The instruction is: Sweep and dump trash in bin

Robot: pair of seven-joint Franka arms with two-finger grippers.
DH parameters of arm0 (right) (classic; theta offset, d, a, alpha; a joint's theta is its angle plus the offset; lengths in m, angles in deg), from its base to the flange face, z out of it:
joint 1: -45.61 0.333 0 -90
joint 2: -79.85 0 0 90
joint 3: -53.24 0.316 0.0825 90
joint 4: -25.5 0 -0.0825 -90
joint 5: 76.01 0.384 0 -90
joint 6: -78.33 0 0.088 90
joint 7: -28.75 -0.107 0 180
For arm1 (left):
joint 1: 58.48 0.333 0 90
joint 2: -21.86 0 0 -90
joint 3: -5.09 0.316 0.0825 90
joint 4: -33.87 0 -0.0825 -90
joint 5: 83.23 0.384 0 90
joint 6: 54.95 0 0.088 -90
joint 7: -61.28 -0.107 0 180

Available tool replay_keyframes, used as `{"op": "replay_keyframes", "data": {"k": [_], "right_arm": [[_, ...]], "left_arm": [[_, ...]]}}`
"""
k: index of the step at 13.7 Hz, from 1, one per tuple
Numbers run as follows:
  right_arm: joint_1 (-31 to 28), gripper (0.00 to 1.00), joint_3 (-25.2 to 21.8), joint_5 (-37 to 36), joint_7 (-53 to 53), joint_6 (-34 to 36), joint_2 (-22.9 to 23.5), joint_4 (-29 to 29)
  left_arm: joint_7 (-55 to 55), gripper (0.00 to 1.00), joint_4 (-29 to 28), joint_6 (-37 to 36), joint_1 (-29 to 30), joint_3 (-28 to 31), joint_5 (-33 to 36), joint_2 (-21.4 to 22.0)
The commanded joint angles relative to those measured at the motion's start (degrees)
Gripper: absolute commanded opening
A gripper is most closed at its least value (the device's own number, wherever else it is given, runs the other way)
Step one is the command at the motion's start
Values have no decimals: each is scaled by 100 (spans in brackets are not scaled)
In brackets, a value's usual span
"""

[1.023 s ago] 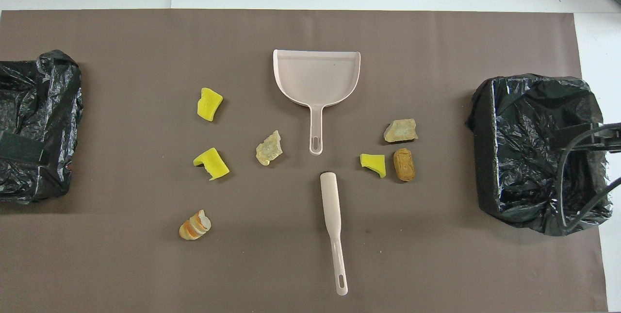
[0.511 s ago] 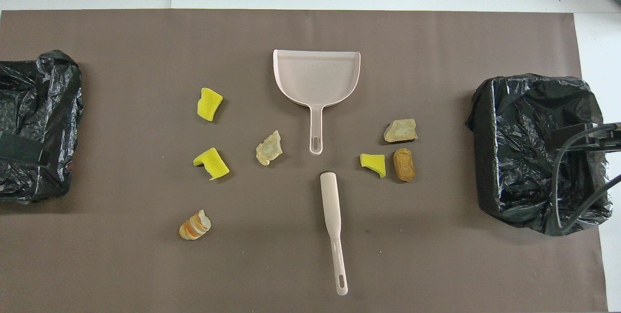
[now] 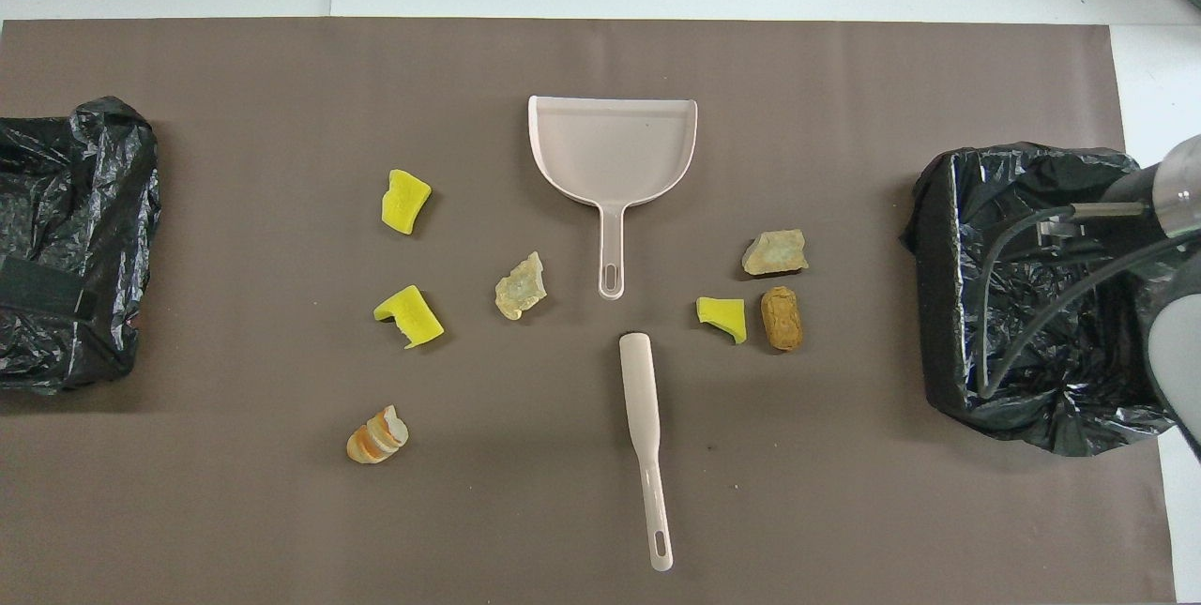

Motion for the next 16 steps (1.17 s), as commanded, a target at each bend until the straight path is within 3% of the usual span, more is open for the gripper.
{"op": "replay_keyframes", "data": {"k": [1, 3, 5, 8, 11, 16], "right_arm": [[175, 100, 20, 29, -112, -149, 935, 809], [264, 100, 29, 12, -190, -185, 1709, 1520], [482, 100, 29, 12, -567, -298, 2150, 1874], [834, 100, 64, 108, -1288, -598, 2309, 1770], [1633, 100, 64, 196, -2429, -878, 2642, 1761], [2037, 100, 64, 741, -2520, -1433, 2906, 1656]], "left_arm": [[30, 100, -176, 12, 41, 1, -37, 141], [39, 100, -176, 22, 76, 2, -37, 141], [39, 100, -202, 30, 67, 2, -37, 141], [56, 100, -211, 39, -12, -16, -37, 150], [56, 100, -421, 109, -73, -86, -81, 264], [336, 100, -1168, 583, -1126, -95, -99, 571]]}}
